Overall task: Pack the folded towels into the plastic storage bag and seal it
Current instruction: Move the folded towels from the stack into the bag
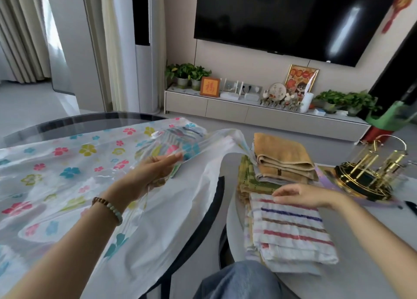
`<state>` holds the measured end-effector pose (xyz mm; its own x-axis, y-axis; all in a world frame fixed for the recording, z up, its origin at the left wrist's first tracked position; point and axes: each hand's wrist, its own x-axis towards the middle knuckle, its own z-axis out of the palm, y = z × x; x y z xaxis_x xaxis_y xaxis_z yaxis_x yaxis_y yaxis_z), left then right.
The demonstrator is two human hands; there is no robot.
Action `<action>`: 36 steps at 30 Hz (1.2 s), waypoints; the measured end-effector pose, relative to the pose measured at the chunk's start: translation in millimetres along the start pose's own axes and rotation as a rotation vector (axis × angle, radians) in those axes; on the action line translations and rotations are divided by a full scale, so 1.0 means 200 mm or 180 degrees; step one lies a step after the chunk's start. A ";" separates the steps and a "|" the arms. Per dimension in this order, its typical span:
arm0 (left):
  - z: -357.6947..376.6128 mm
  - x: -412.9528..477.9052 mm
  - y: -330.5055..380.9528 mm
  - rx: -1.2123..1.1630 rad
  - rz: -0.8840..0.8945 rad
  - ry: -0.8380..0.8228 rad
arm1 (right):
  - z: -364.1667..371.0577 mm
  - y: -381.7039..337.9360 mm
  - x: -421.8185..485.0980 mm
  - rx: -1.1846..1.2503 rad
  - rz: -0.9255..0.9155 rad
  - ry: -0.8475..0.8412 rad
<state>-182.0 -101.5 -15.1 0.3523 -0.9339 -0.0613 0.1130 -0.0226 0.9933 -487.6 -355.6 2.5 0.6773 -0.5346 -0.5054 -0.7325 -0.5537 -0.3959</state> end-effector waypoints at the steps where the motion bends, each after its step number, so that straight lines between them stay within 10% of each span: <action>1: 0.01 0.00 -0.01 -0.0012 -0.0025 0.0013 | 0.02 0.05 0.01 -0.0034 0.0110 0.0042; 19: -0.04 -0.07 0.05 0.0724 0.0116 -0.0225 | -0.03 0.05 0.01 -0.0562 0.0105 -0.0130; 36: -0.23 -0.19 0.21 0.1338 0.0676 0.1097 | 0.27 -1.06 0.25 0.2139 -0.0846 -0.0762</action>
<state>-147.2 -50.0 25.0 0.6169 -0.7649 0.1852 -0.3468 -0.0529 0.9365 -302.8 -230.7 20.5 0.8596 -0.2421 -0.4499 -0.4826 -0.0958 -0.8706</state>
